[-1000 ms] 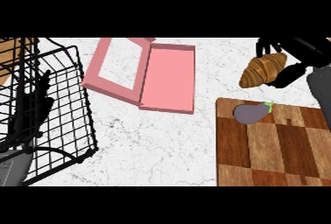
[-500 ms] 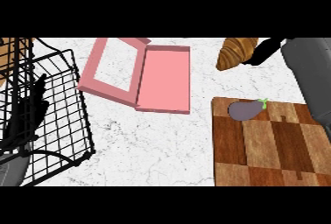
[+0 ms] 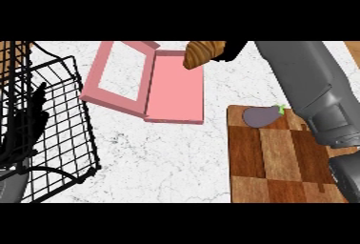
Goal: Pick the croissant from the cutting board and place it in the cardboard box
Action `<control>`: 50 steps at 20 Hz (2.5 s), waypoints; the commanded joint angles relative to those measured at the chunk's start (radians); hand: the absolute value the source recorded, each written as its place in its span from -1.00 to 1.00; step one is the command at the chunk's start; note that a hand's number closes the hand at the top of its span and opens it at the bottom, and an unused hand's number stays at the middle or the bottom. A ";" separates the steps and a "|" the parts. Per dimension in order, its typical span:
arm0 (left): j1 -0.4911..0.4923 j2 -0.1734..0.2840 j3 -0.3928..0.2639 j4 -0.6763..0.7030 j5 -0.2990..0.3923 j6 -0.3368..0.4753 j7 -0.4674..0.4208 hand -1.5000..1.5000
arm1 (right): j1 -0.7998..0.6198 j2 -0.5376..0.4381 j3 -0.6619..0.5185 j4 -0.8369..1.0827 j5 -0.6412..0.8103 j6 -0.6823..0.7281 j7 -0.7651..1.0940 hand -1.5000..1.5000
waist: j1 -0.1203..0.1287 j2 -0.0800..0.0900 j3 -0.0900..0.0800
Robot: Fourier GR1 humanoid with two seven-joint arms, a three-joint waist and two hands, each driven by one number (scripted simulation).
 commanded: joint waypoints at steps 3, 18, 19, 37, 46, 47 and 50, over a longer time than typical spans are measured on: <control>0.006 -0.024 0.000 0.027 -0.006 0.010 -0.007 0.00 | -0.112 0.123 -0.040 0.104 -0.035 0.037 0.146 1.00 | -0.005 0.005 -0.011; -0.042 -0.026 -0.024 0.004 -0.013 -0.011 0.000 0.00 | -0.151 0.238 0.011 0.260 -0.031 -0.216 0.292 1.00 | 0.067 0.023 -0.013; -0.047 -0.045 -0.036 0.032 -0.002 -0.027 -0.002 0.00 | -0.149 0.238 0.015 0.290 -0.041 -0.168 0.312 1.00 | 0.069 0.024 -0.014; -0.074 -0.021 -0.012 0.037 0.001 -0.030 0.006 0.00 | -0.133 0.239 -0.162 0.276 -0.279 -0.178 0.236 -1.00 | 0.062 0.026 -0.011; -0.007 -0.037 -0.018 0.020 -0.007 -0.003 -0.036 0.00 | -0.127 0.087 -0.275 0.274 -0.386 -0.009 0.234 -1.00 | 0.046 0.033 -0.011; -0.055 -0.007 -0.002 0.021 0.009 -0.033 0.015 0.00 | -0.126 0.063 -0.275 0.282 -0.385 0.019 0.247 -1.00 | 0.038 0.033 -0.010; -0.054 -0.008 -0.006 0.016 0.014 -0.038 0.009 0.00 | -0.113 -0.014 -0.280 0.282 -0.386 0.051 0.246 -1.00 | 0.042 0.037 -0.010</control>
